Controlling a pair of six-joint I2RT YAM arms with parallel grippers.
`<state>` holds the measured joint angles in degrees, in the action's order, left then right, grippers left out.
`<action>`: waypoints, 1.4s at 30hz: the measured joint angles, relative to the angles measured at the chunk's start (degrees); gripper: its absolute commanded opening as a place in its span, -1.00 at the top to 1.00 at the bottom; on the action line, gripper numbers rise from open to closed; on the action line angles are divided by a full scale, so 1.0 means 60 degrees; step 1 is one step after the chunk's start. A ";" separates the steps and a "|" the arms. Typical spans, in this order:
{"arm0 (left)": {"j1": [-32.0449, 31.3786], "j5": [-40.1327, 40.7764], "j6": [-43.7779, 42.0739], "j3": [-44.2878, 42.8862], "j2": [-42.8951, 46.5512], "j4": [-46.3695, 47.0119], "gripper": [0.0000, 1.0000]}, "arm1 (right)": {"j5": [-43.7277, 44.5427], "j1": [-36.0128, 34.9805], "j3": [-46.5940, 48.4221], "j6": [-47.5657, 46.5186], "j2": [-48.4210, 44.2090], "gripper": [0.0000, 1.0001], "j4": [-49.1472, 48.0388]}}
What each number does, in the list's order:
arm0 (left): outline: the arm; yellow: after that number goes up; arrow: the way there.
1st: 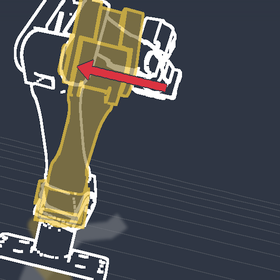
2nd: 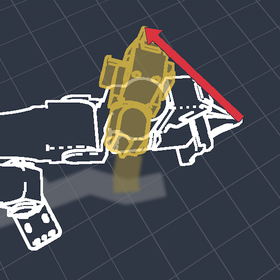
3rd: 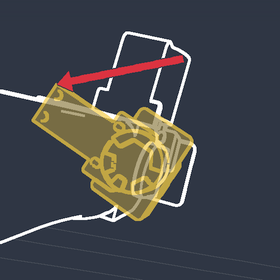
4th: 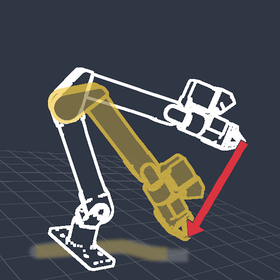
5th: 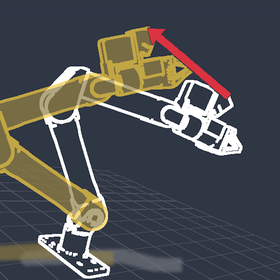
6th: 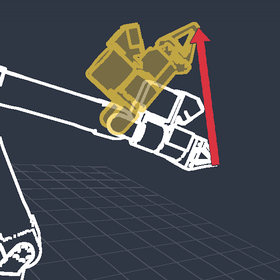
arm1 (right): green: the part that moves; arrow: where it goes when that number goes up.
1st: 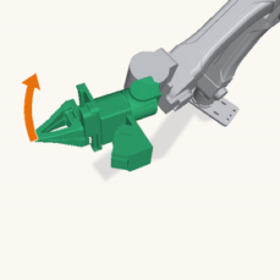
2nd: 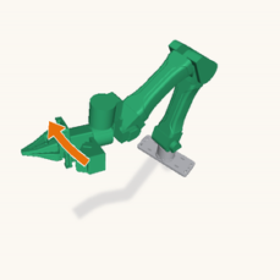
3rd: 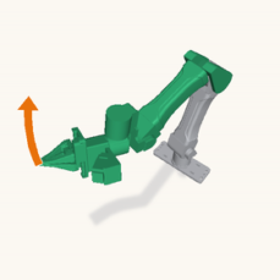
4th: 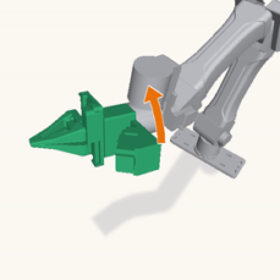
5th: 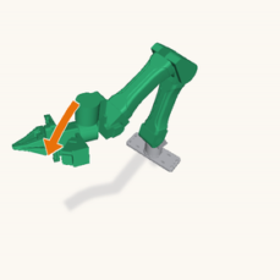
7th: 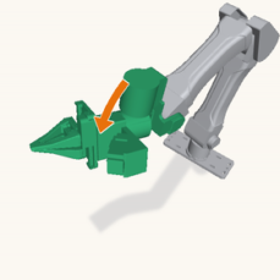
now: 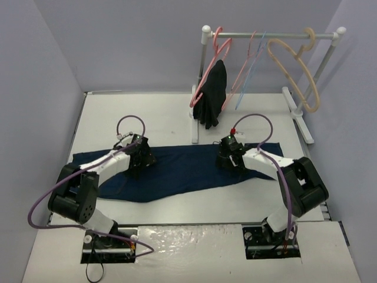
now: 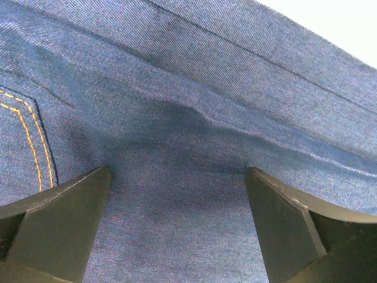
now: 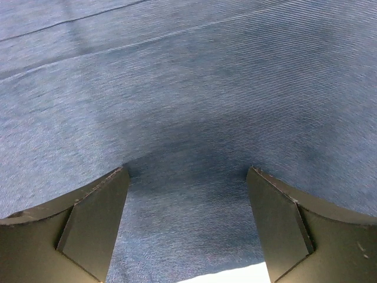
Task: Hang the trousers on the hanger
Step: Fold the trousers at the center of the board.
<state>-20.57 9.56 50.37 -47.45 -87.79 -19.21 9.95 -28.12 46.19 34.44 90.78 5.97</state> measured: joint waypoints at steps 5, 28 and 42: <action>-0.0882 0.0097 0.0953 0.0079 0.0208 -0.0022 -0.93 | 0.0480 0.0596 -0.0305 0.0049 -0.0676 -0.57 0.1255; 0.4575 -0.0328 -0.0908 -0.3966 -0.1280 -0.4694 -0.93 | -0.0175 -0.0261 0.1214 -0.2285 -0.3041 -0.63 0.2197; 0.4941 -0.0564 -0.1020 -0.6082 -0.3558 -0.5801 -0.64 | -0.0894 -0.0517 0.0465 -0.2762 -0.3280 -0.63 0.2045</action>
<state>9.08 6.18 44.25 -83.94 -109.13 -54.01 4.59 -31.22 48.98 17.87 71.09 18.24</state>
